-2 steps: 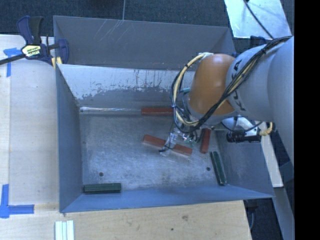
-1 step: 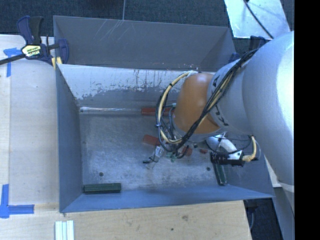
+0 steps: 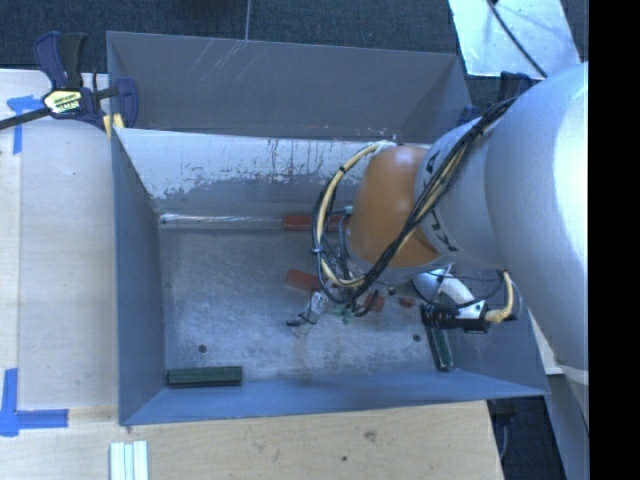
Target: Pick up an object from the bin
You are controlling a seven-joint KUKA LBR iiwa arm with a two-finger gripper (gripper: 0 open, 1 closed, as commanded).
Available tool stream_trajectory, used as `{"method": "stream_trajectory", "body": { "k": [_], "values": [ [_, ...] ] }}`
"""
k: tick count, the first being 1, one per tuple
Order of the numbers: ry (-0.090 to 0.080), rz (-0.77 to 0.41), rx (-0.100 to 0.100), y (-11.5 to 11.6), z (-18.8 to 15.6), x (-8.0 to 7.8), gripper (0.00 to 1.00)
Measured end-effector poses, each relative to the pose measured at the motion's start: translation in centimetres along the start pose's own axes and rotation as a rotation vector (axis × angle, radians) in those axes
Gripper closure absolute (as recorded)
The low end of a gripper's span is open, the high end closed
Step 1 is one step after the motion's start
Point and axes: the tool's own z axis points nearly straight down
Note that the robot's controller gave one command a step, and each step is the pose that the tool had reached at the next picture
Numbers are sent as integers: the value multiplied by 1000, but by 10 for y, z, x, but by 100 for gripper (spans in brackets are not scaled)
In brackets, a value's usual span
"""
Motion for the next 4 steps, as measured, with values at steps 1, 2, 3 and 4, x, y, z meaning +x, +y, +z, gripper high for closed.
{"method": "stream_trajectory", "body": {
  "k": [1, 2, 3, 4],
  "values": [
    [-4, -1, -3, 1, -2, -1, 100],
    [-7, -3, -6, 2, -59, -3, 100],
    [-5, -5, -4, 2, -80, -5, 100],
    [-6, -8, -5, 2, -121, -6, 100]
  ]
}}
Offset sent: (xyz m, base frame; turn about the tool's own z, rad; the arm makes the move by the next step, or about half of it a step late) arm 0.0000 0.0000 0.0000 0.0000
